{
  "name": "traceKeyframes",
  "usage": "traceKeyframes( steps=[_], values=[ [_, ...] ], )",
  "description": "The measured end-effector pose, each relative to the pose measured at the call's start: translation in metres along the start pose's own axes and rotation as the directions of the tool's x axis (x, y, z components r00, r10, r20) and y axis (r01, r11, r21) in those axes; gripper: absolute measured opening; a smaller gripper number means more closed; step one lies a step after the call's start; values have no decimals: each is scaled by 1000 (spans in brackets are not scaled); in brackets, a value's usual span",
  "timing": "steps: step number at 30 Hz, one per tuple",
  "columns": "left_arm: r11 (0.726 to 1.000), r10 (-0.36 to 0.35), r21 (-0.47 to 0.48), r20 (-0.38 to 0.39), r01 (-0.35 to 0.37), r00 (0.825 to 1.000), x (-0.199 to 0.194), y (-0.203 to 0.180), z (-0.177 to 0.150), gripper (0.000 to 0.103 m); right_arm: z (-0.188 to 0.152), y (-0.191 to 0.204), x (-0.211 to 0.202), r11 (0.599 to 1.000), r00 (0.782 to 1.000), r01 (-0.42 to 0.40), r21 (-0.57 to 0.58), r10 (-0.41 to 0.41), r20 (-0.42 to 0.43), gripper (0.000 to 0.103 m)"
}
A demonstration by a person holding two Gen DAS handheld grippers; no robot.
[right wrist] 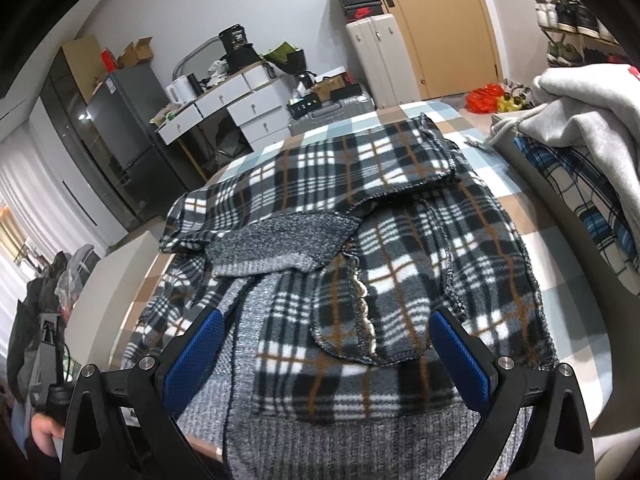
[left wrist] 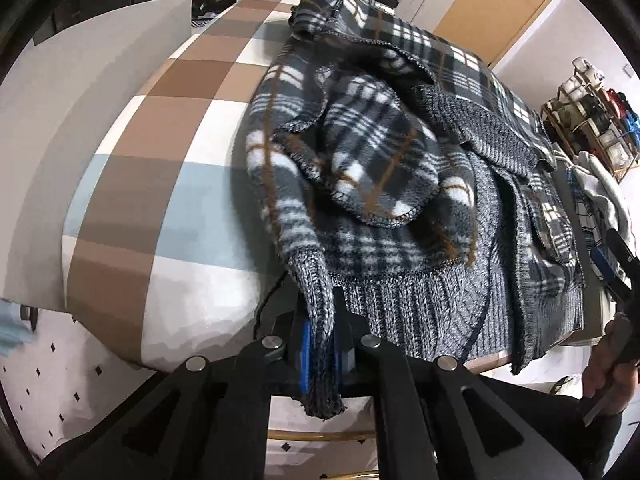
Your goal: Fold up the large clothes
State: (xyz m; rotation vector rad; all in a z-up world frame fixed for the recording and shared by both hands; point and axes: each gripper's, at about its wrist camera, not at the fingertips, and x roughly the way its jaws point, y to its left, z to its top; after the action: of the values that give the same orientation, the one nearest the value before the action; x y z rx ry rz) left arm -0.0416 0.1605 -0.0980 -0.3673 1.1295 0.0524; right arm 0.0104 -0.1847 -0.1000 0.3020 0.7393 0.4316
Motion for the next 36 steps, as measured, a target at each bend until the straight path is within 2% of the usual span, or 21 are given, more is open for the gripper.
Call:
traceKeyframes(
  steps=[3,5,8,10,14,18,19,21,23,24,26,27,31,34,36],
  values=[
    [999,-50,7,-7,50,999,-4,-7,10,3,2,-4,-2,1000,1000,-25,16,25,1,103],
    [990,-137,18,33,137,990,-18,-16,19,3,5,-12,-5,998,999,-44,49,43,9,103],
    [956,-293,30,56,292,954,-30,-23,29,2,9,-29,-15,989,997,-72,128,66,50,103],
    [937,-349,40,70,347,935,-31,-22,34,2,11,-39,-19,979,993,-102,178,91,70,103],
    [941,-340,28,43,339,940,-6,-12,38,2,11,-49,-17,963,990,-137,234,127,55,103],
    [922,-381,-78,1,380,924,12,6,36,2,11,-46,-15,966,991,-133,220,126,49,103],
    [911,-402,-100,-7,400,915,12,10,36,3,11,-46,-16,966,991,-133,220,126,50,103],
    [913,-399,-98,-9,396,917,4,12,32,12,10,-47,-16,965,991,-136,224,129,46,103],
    [907,-414,-98,-15,411,910,1,14,27,28,9,-50,-16,961,989,-146,234,143,34,103],
    [910,-407,-95,-27,403,913,1,14,26,33,8,-53,-17,959,988,-154,237,152,27,103],
    [916,-395,-100,-49,389,917,3,12,24,64,4,-60,-25,957,987,-158,242,160,12,103],
    [921,-381,-111,-64,373,922,6,13,23,71,2,-65,-30,957,988,-153,248,156,9,103],
    [920,-384,-116,-72,375,920,9,15,24,75,-5,-94,-46,951,990,-110,289,131,-53,103],
    [915,-395,-115,-65,387,916,9,16,24,74,-9,-114,-48,949,989,-46,312,87,-117,103],
    [921,-385,-95,-63,379,921,7,15,22,74,-10,-127,-46,947,985,13,322,43,-164,103]
  ],
)
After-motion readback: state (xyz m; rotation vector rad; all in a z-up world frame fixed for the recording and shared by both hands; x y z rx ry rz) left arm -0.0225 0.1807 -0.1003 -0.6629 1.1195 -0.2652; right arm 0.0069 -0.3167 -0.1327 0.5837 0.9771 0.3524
